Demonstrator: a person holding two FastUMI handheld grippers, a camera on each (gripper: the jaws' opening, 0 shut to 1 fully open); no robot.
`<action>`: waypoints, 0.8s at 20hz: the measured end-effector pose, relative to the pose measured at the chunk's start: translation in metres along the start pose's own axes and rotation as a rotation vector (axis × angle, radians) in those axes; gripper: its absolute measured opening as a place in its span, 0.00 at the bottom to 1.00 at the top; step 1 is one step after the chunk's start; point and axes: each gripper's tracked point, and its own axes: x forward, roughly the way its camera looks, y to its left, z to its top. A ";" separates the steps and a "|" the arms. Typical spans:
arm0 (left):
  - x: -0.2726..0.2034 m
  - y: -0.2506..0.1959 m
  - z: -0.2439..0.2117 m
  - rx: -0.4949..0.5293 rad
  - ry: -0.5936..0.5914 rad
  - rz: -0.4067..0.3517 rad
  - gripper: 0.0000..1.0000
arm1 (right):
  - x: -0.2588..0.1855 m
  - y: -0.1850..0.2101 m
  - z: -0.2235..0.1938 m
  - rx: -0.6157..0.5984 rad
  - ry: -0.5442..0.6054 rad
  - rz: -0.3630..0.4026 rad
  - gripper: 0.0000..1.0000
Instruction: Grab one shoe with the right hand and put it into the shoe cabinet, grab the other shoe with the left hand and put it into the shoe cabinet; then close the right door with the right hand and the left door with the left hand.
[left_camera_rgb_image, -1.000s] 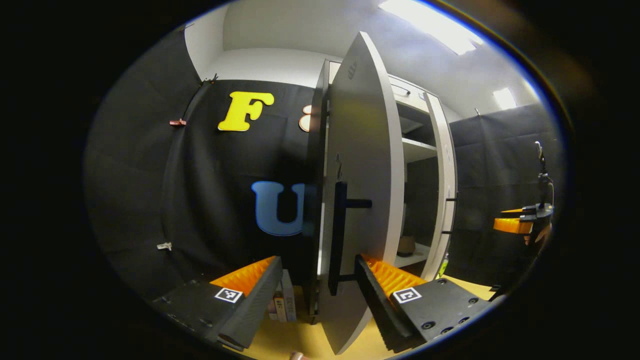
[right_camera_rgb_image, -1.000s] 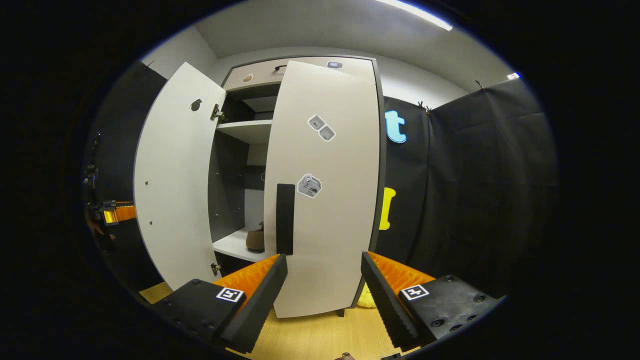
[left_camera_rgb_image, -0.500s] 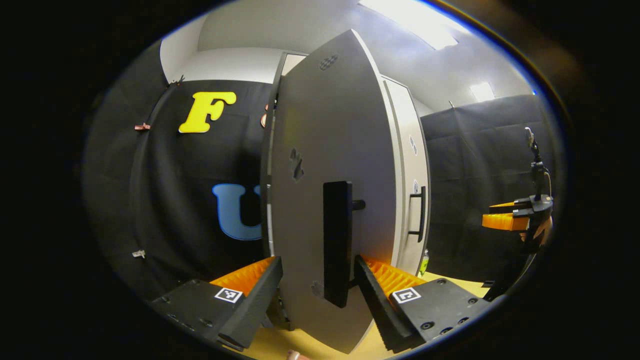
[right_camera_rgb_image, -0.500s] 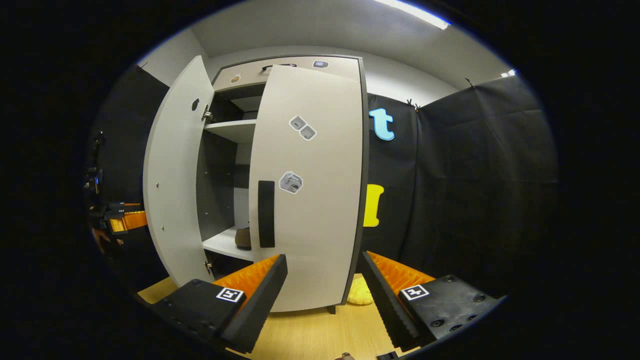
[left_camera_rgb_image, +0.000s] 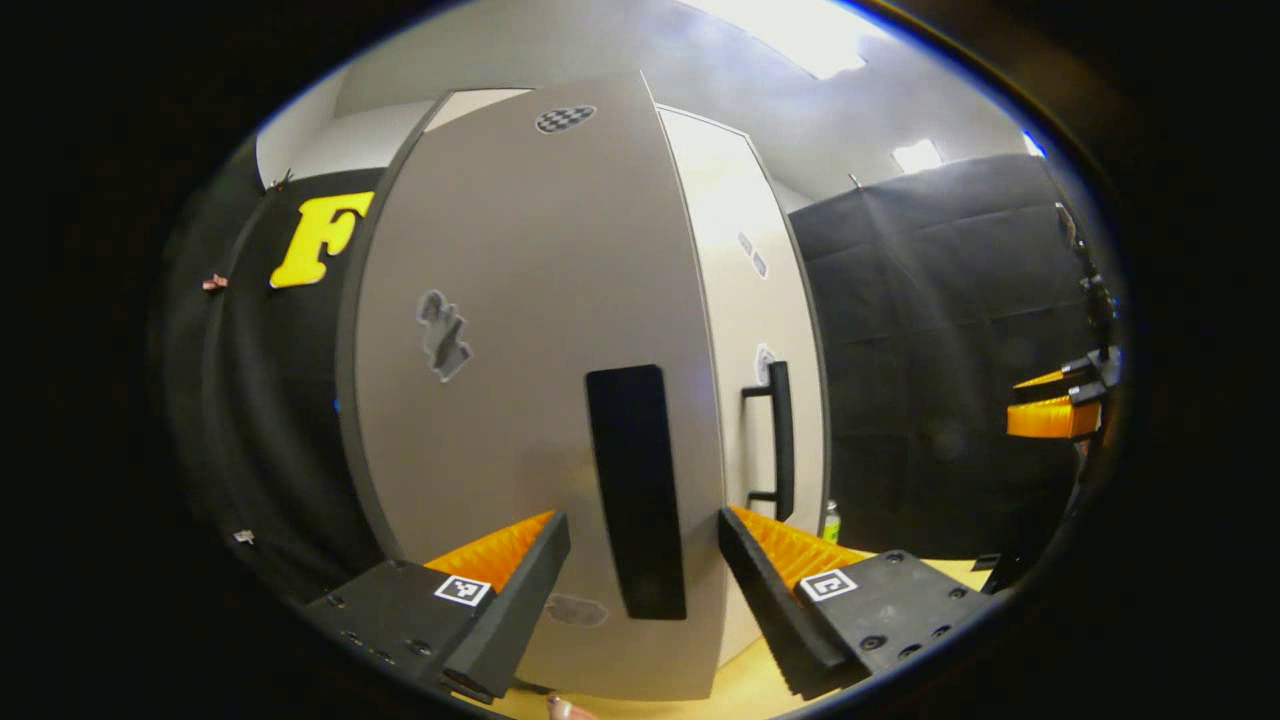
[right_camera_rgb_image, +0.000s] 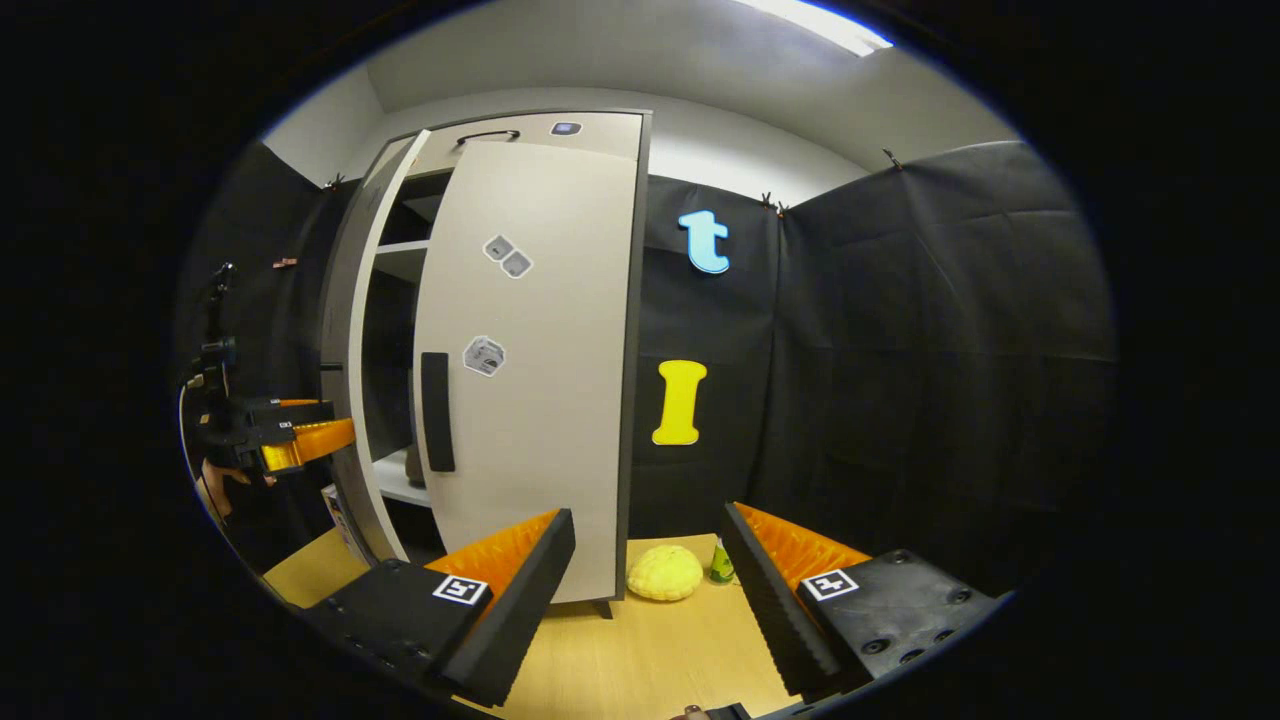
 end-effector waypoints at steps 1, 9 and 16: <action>0.003 -0.001 -0.002 -0.023 0.003 -0.001 0.95 | 0.001 -0.007 -0.002 0.006 0.007 -0.011 0.98; 0.006 -0.007 0.002 -0.023 -0.008 0.069 0.96 | 0.013 0.010 -0.006 0.011 0.013 0.072 0.98; -0.106 -0.006 0.023 -0.044 0.000 0.171 0.99 | 0.027 0.065 0.006 0.019 -0.020 0.223 0.98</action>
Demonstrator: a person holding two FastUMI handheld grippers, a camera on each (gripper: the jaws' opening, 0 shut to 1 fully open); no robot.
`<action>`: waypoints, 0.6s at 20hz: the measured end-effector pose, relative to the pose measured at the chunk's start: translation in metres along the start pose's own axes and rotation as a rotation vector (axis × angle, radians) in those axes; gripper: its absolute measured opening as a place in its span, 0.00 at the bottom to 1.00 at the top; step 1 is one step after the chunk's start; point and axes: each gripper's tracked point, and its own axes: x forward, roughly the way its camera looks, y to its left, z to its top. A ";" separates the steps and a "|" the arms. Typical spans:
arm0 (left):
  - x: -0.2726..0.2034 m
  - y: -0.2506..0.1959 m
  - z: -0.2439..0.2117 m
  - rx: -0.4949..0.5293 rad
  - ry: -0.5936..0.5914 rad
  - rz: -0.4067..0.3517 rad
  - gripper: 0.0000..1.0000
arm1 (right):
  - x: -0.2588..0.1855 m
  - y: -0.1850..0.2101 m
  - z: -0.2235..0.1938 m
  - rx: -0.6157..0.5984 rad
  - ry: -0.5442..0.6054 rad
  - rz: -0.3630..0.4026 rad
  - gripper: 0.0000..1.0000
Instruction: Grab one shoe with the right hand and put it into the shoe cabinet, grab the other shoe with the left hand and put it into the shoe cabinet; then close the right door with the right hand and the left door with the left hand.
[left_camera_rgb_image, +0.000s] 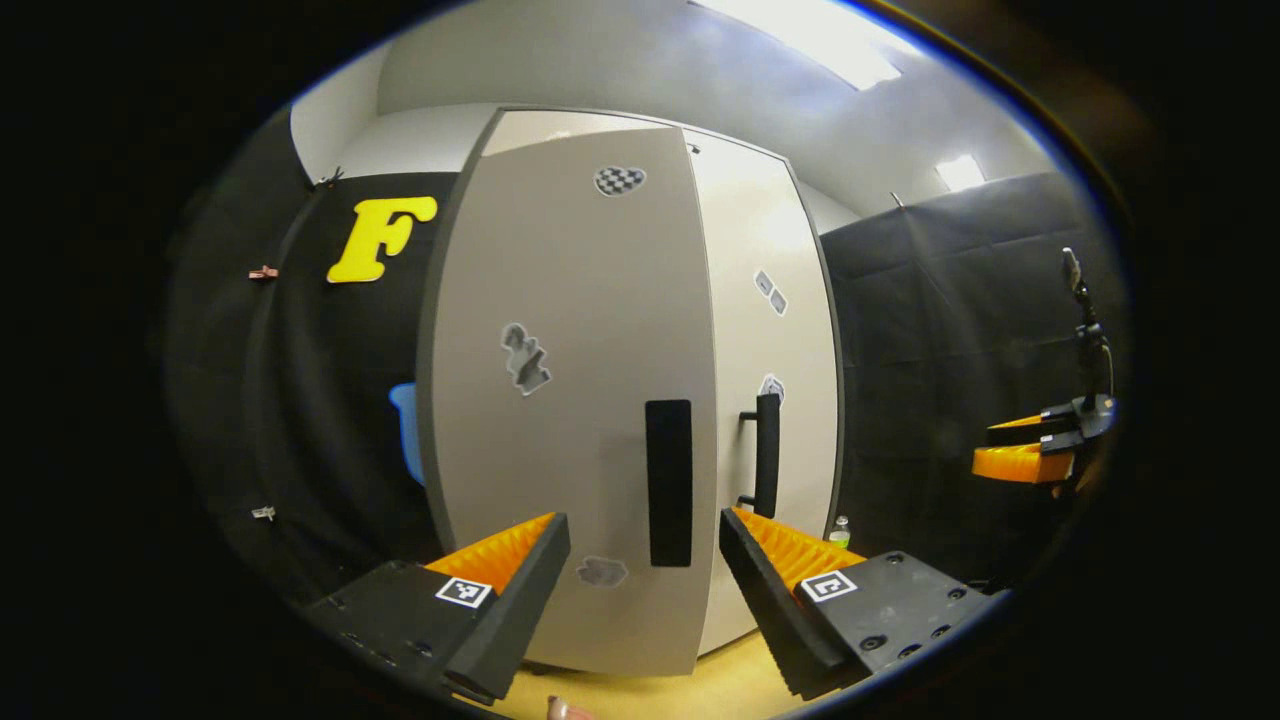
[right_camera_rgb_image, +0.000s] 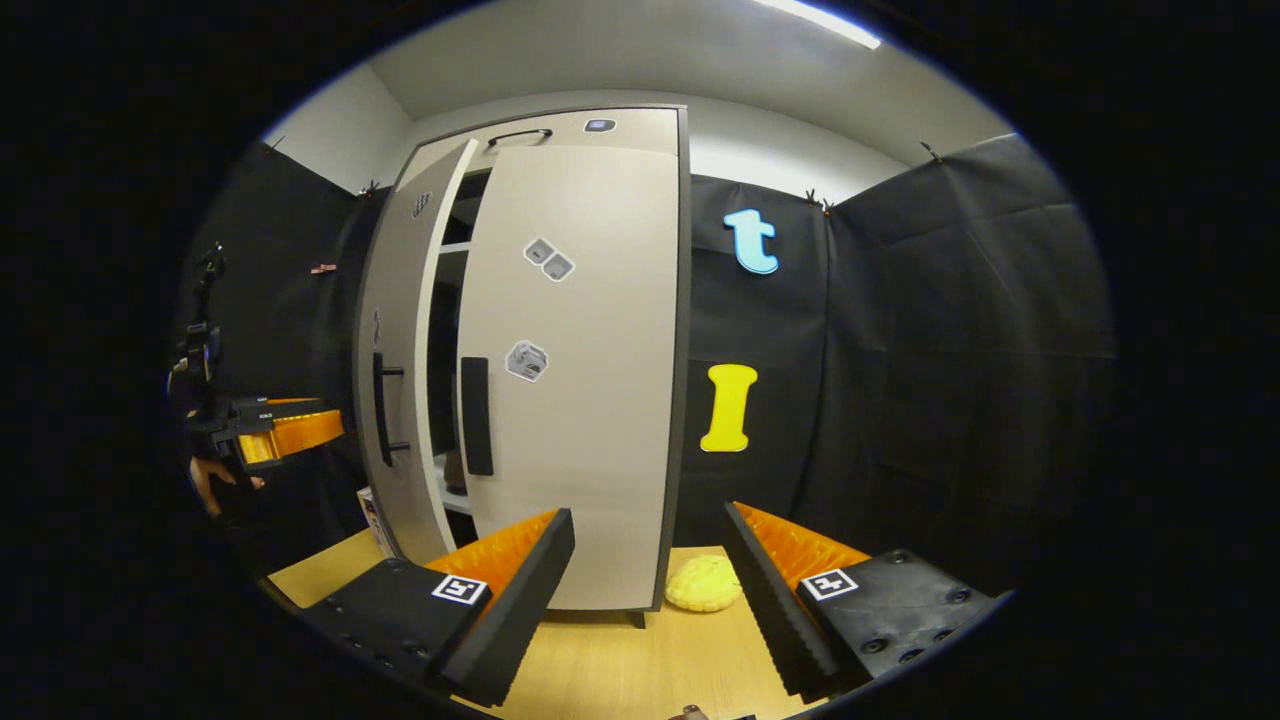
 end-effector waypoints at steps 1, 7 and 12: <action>-0.014 0.004 0.002 -0.005 0.004 0.021 0.96 | 0.004 0.009 0.001 0.002 -0.001 0.020 0.98; -0.062 0.015 0.003 -0.021 0.015 0.098 0.98 | 0.011 0.053 0.001 -0.009 -0.005 0.112 0.98; -0.072 0.010 0.003 -0.017 0.017 0.093 0.98 | 0.006 0.064 0.005 -0.017 -0.013 0.122 0.98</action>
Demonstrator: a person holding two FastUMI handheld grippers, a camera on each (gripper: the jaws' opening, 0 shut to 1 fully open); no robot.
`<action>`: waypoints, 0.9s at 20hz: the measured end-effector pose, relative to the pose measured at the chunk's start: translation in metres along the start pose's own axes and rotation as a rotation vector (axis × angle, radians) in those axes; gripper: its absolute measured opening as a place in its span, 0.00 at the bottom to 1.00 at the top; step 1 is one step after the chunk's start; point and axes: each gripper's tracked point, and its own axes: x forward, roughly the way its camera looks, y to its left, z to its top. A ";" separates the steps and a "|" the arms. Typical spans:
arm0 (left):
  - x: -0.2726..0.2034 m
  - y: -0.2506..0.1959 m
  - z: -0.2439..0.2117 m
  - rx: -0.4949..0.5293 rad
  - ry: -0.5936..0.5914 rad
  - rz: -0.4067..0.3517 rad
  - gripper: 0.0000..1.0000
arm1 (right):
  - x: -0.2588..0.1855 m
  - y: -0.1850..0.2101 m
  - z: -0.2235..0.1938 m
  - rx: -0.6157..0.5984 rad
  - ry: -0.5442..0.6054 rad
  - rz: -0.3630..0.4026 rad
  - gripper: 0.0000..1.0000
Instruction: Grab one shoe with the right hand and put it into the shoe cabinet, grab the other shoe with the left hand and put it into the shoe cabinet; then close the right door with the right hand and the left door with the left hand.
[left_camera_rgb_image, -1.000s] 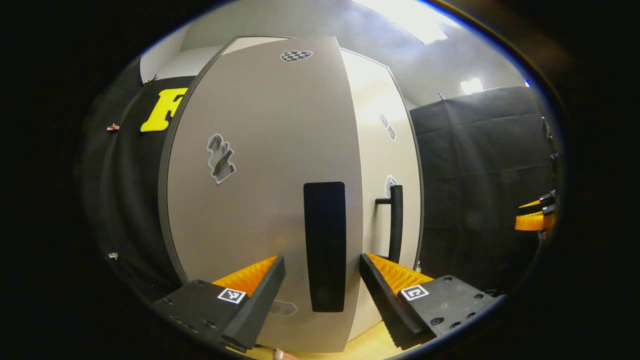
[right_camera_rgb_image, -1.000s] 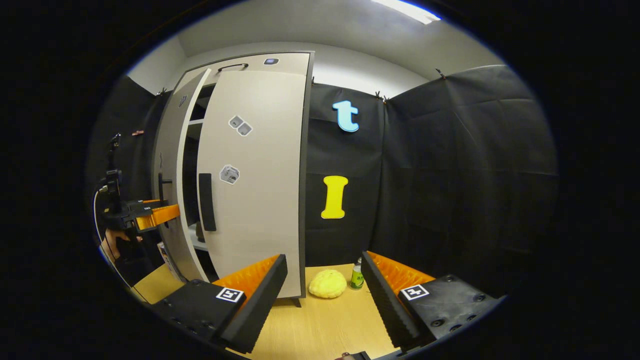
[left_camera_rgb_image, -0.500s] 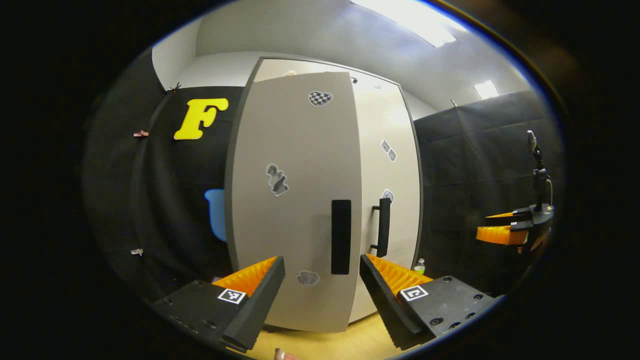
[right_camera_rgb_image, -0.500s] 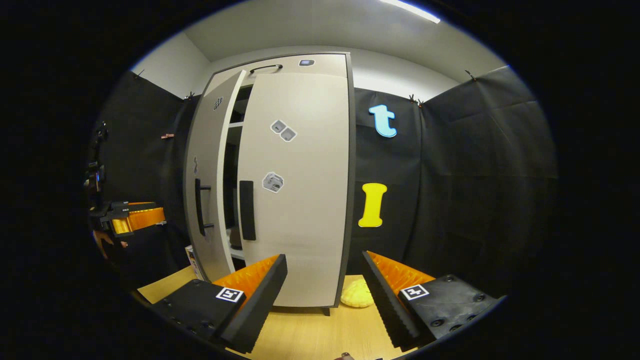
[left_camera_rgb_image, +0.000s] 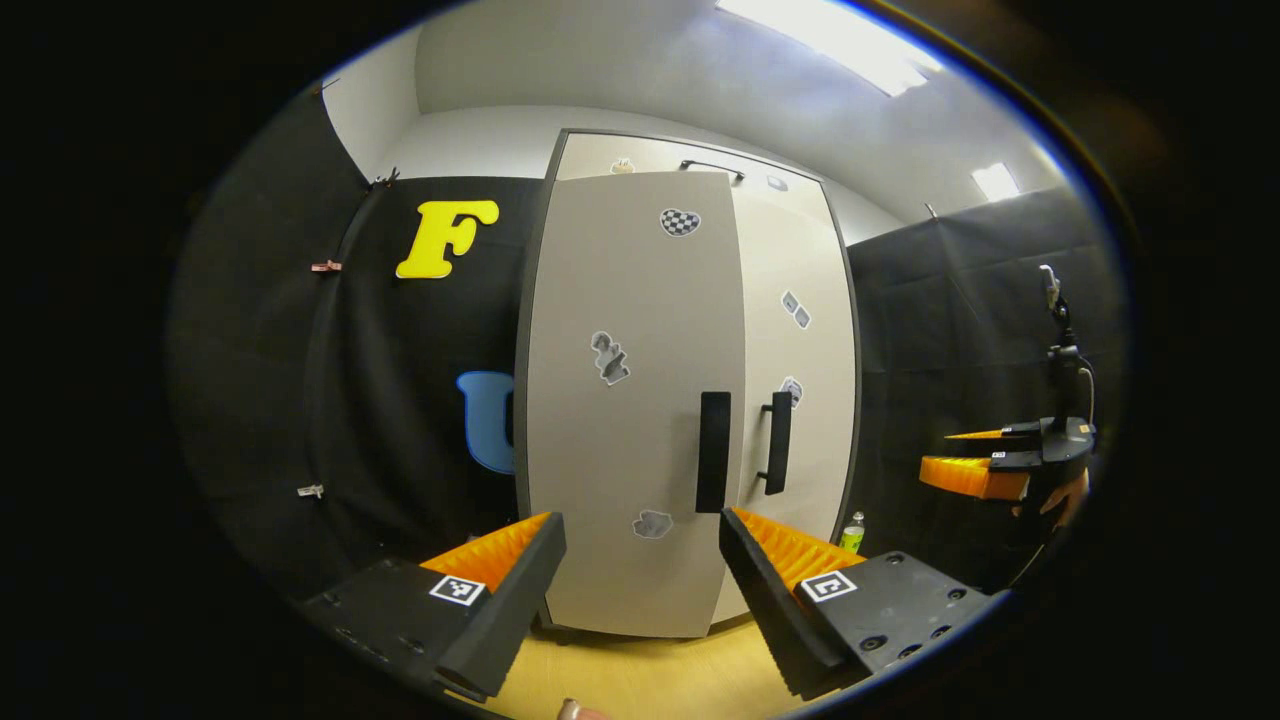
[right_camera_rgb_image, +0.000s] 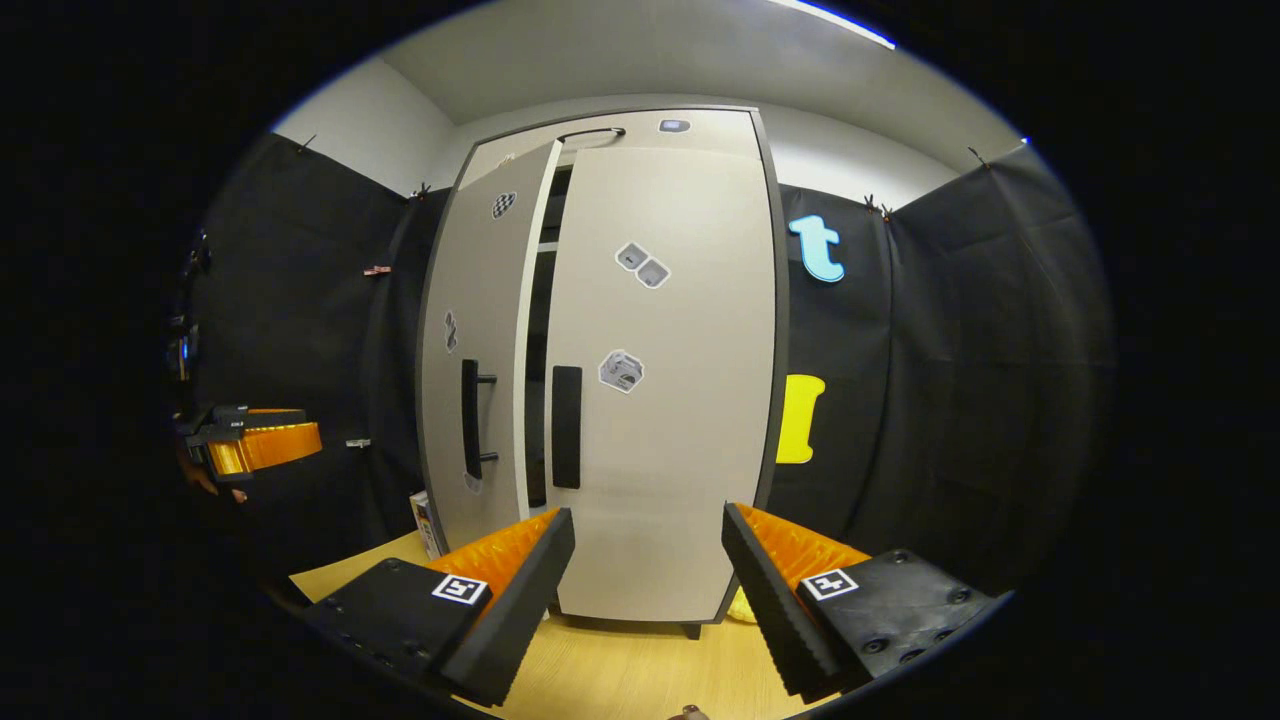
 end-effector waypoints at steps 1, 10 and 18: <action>0.000 0.000 0.000 0.006 -0.002 -0.004 0.98 | -0.001 0.000 0.001 0.000 -0.004 -0.004 0.98; -0.005 -0.009 0.003 0.016 -0.012 -0.026 0.98 | -0.010 -0.005 0.004 -0.001 -0.001 -0.032 0.98; -0.001 -0.020 0.001 0.023 -0.012 -0.049 0.98 | -0.013 -0.007 0.006 -0.005 -0.004 -0.044 0.98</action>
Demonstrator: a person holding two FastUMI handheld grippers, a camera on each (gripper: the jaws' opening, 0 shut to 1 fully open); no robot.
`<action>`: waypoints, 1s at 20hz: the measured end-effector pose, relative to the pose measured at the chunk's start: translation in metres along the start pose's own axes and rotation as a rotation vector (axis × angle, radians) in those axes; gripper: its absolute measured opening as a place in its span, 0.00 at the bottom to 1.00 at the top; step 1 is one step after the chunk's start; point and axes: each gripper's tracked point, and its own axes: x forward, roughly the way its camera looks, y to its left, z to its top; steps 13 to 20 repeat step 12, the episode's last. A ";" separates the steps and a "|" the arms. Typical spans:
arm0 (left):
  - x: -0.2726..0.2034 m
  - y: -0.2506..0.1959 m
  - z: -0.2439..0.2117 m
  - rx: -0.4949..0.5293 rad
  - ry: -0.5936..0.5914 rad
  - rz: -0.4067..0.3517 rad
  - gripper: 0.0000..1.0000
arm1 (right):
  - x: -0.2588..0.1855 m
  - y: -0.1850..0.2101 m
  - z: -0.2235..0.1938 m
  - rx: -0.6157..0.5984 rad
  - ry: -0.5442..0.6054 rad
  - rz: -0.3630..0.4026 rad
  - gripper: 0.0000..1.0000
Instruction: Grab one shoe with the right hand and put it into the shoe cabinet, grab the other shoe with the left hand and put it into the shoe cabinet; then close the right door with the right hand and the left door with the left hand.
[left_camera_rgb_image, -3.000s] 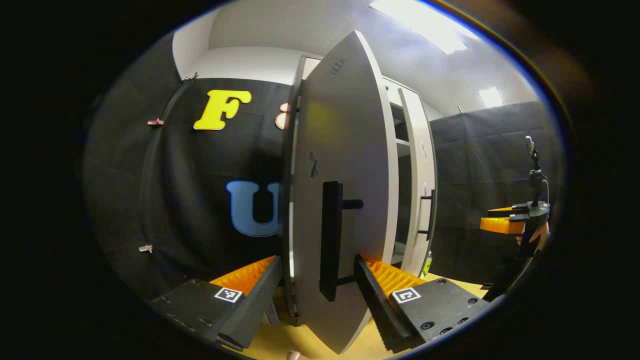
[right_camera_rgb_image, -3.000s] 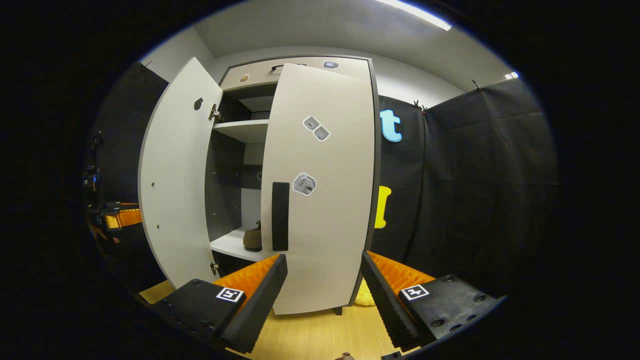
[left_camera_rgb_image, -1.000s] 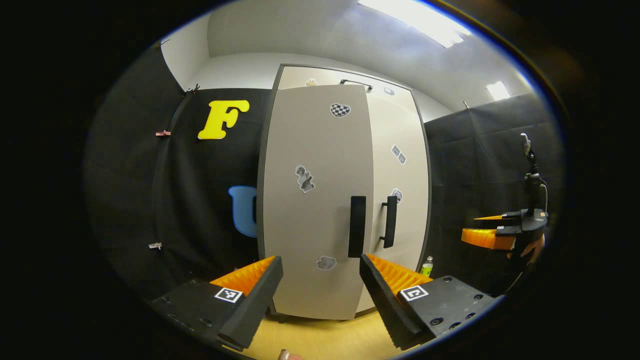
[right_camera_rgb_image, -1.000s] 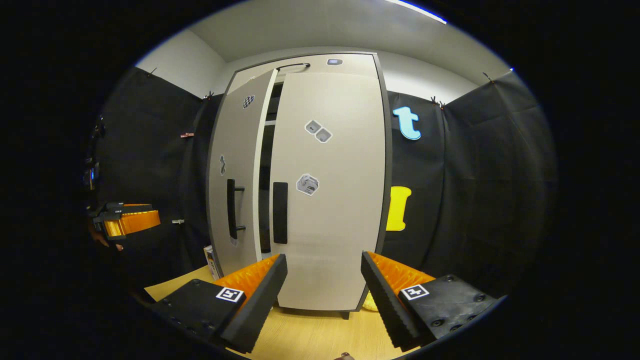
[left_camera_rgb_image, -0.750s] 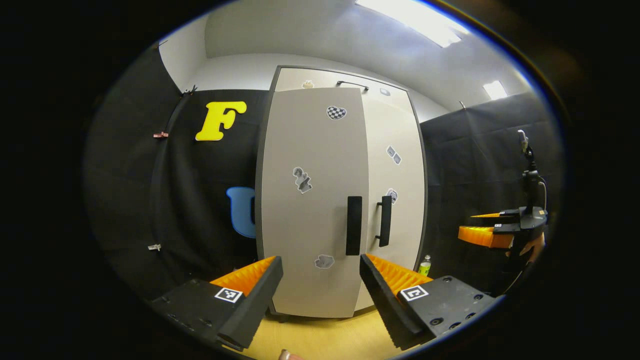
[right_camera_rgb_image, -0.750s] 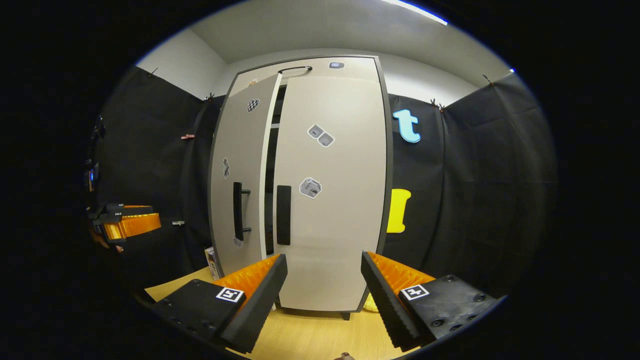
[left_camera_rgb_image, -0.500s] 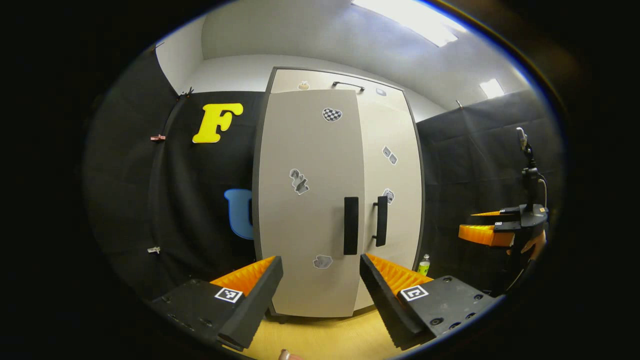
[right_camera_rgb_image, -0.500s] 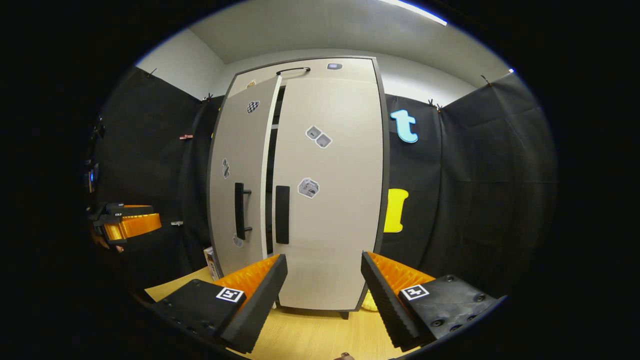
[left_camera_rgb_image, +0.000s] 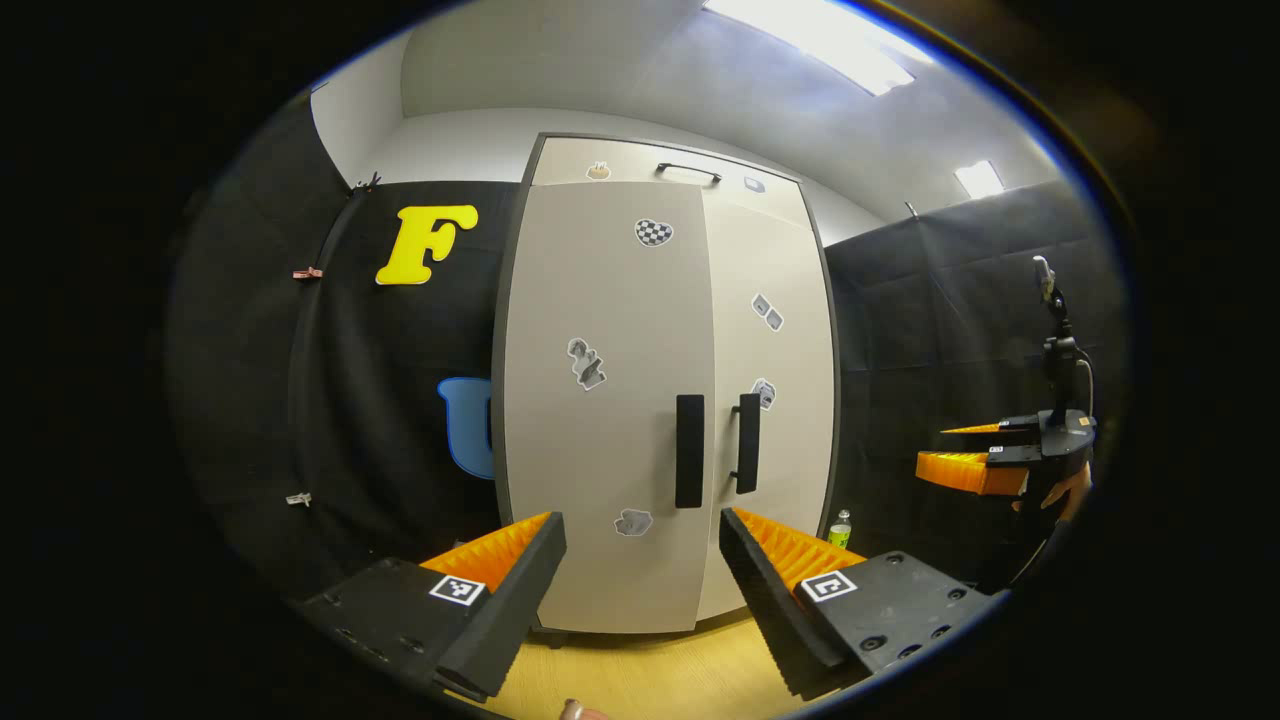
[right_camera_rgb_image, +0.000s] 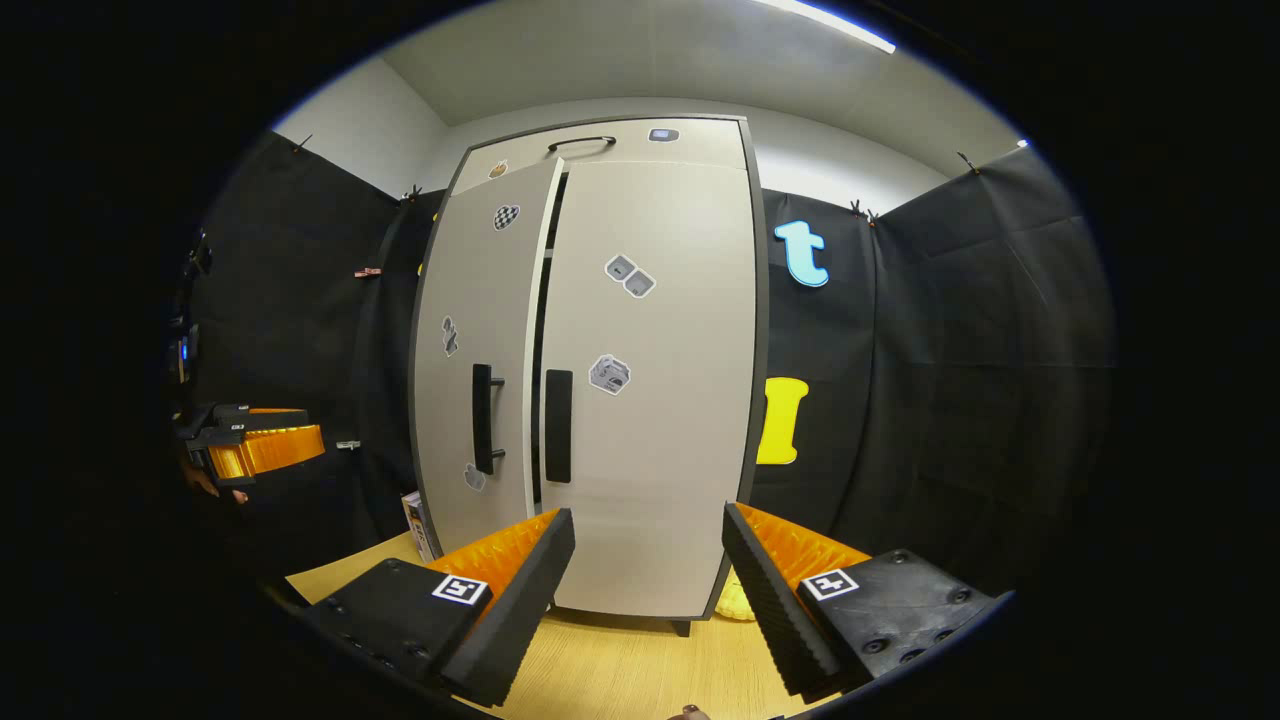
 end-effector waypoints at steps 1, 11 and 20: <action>0.000 -0.001 0.000 0.002 0.000 -0.002 0.98 | 0.000 0.000 0.001 0.000 -0.002 0.000 0.98; 0.001 -0.008 0.003 0.019 -0.010 -0.012 0.98 | 0.000 0.000 0.002 -0.004 -0.010 -0.003 0.98; 0.001 -0.008 0.002 0.020 -0.010 -0.012 0.98 | 0.000 0.000 0.002 -0.005 -0.010 -0.005 0.98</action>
